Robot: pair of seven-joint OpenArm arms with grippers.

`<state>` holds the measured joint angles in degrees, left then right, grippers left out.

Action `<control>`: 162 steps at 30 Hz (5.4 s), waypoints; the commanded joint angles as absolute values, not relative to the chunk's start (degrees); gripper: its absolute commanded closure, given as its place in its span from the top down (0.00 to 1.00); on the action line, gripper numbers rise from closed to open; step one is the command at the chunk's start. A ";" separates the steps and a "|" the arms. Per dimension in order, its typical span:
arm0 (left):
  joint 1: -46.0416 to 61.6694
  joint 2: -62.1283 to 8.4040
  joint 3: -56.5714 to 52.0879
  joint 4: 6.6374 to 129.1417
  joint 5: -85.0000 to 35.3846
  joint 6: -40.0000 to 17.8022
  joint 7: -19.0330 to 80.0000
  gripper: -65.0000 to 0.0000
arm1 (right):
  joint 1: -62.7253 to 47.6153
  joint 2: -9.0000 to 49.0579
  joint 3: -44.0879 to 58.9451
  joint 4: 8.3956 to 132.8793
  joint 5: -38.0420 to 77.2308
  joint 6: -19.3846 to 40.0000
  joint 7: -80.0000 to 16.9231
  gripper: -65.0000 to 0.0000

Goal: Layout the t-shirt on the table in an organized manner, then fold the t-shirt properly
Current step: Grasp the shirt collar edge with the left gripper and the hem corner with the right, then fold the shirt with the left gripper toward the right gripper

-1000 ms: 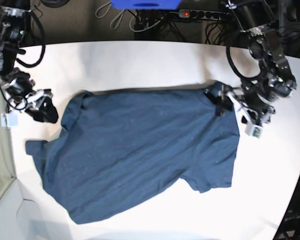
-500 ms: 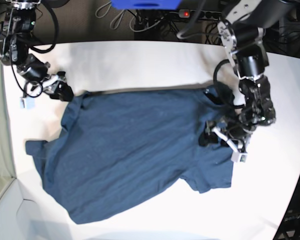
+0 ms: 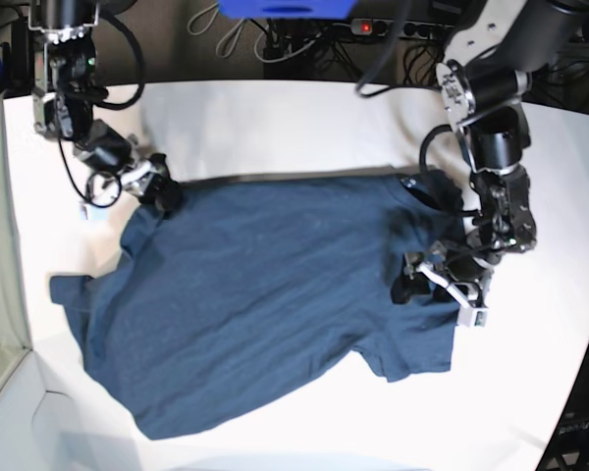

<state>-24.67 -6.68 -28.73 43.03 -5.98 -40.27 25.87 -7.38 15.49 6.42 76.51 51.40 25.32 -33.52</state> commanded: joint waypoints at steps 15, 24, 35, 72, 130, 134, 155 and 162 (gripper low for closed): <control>-25.36 -10.86 -28.79 43.56 -6.11 -40.00 26.15 0.82 | -5.67 22.73 6.55 88.40 51.03 25.63 -35.12 0.00; -24.84 -11.65 -28.79 44.00 -6.11 -40.00 26.86 0.82 | 7.34 24.13 6.29 95.96 51.03 25.80 -43.74 0.00; -19.56 -11.12 -28.88 60.09 -6.20 -40.00 38.37 0.82 | 34.68 18.15 4.88 64.66 50.95 25.80 -41.19 0.00; -3.30 9.00 -20.26 75.47 -1.27 -40.00 41.54 0.82 | 35.74 16.04 -14.73 51.30 50.95 25.80 -26.86 0.00; -24.40 3.74 -23.08 97.89 -2.42 -40.00 39.87 0.00 | 21.05 27.12 5.58 89.10 51.03 25.89 -40.75 0.00; -27.91 3.74 -23.08 87.87 -2.07 -40.00 39.25 0.00 | 23.52 25.19 4.26 83.82 51.03 25.89 -40.31 0.00; -39.08 -4.79 -23.16 45.23 -2.51 -26.07 15.16 0.44 | 32.66 21.41 -6.55 63.52 50.86 25.89 -32.04 0.00; -36.88 -4.62 -23.16 46.20 -2.68 -25.54 15.78 0.80 | 32.48 20.35 -6.55 63.52 50.86 25.89 -32.04 0.00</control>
<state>-35.35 -4.34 -23.14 45.08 -1.93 -25.23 16.99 30.52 20.03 -6.83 62.57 49.78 25.28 -33.58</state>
